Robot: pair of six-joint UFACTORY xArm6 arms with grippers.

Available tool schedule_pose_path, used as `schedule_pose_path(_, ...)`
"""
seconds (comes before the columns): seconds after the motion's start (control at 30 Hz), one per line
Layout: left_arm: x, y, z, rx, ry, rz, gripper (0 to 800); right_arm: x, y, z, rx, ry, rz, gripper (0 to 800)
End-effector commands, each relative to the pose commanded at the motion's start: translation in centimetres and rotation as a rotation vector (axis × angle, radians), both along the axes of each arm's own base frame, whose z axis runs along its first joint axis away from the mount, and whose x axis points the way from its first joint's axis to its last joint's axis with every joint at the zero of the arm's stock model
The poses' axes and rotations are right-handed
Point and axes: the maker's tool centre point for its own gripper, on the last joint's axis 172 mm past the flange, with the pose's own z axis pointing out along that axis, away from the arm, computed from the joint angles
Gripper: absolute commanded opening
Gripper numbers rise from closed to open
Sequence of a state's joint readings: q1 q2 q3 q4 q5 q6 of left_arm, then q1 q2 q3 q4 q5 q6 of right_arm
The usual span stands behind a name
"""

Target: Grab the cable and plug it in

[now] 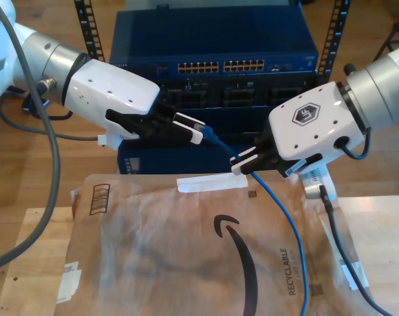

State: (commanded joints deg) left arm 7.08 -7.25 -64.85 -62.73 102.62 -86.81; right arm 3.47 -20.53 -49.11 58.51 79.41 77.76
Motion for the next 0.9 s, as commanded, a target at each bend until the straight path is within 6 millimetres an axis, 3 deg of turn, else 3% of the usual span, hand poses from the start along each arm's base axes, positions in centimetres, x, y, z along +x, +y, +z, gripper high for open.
schedule_pose_path(0.13,-0.02,0.00,-0.05,0.000,0.002,0.000,185,-0.70,1.14,-0.40,-0.001,0.011,0.032,8)
schedule_pose_path(0.9,-0.37,0.34,-0.06,0.006,0.001,0.007,164,-0.60,1.08,-0.52,-0.001,0.013,0.029,10)
